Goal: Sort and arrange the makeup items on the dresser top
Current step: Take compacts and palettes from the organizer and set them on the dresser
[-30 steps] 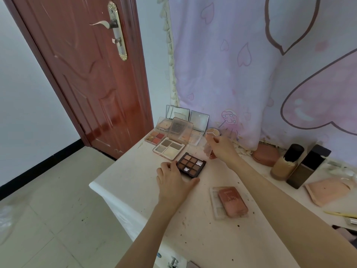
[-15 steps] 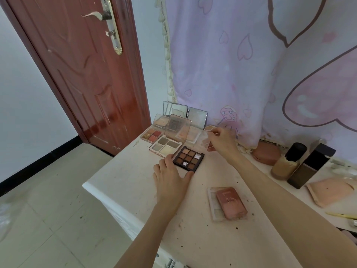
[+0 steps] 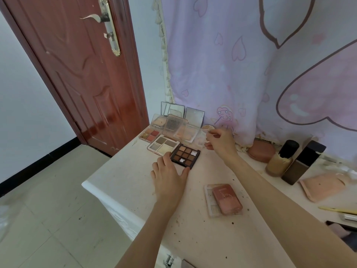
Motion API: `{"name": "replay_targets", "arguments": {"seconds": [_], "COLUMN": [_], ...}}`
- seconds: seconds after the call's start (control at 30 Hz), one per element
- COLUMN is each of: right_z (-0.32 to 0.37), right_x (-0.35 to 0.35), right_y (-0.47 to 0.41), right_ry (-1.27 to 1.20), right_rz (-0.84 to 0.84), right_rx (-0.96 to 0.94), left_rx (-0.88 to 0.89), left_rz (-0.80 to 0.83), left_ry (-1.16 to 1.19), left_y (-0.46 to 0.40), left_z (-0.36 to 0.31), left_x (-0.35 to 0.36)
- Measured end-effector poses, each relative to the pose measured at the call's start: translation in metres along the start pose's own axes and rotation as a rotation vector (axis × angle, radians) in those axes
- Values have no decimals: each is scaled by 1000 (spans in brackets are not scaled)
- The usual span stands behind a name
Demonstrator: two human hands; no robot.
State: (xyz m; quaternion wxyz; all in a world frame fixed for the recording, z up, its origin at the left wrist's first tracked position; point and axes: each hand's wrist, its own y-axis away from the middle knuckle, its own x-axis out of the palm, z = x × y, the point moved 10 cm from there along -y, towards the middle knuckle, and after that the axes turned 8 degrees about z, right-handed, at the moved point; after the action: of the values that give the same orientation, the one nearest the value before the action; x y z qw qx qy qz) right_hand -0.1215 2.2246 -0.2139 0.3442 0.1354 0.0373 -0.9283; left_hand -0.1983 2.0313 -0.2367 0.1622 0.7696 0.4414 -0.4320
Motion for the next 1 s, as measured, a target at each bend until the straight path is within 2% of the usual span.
{"name": "replay_targets", "arguments": {"seconds": [0.2,0.33,0.5,0.6,0.7,1.0], "right_z": [0,-7,-12,-23,-38,-35], "right_x": [-13,-29,-46,-41,-30,-23], "right_y": [40,76,124,146,158,162], "right_ry": [102,254,437,526,614,705], "right_rz": [64,58,20,106,225,232], "right_rx": [4,-3,-30,5,68,48], "left_rx": [47,121,414,588,646,784], "left_rz": [11,23,167,263,291,317], "left_ry": [73,122,233,120,47,59], "left_y": [4,10,40,64,74,85], "left_z": [0,-6,-38,-53,-61,-70], "left_x": [-4,-4,8,21,25,27]}}
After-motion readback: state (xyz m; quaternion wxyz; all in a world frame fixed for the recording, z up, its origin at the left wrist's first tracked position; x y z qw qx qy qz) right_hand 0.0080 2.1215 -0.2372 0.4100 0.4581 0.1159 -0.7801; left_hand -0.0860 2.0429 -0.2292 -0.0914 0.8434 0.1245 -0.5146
